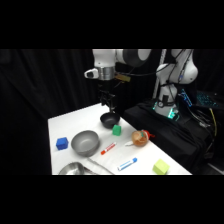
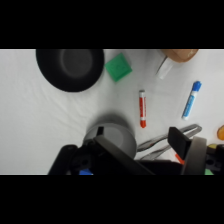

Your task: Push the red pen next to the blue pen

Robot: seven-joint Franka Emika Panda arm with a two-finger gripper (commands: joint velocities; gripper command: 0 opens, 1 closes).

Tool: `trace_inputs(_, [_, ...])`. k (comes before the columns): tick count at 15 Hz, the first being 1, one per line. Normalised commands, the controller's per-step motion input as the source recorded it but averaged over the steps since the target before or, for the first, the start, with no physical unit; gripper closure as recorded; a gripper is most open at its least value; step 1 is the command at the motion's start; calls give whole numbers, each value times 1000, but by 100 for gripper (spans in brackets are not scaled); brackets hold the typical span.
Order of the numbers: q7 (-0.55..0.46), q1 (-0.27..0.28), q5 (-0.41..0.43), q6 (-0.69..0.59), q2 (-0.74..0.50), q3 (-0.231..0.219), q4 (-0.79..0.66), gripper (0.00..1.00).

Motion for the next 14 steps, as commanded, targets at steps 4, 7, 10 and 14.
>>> trace_inputs(4, [11, -29, -18, 59, 48, 2, 59, 0])
trace_inputs(7, [-28, -61, -35, 254, 204, -35, 153, 0])
trace_inputs(10, [-42, -62, -37, 327, 315, -40, 166, 0])
trace_inputs(14, [-64, -49, -12, 300, 298, -19, 120, 0])
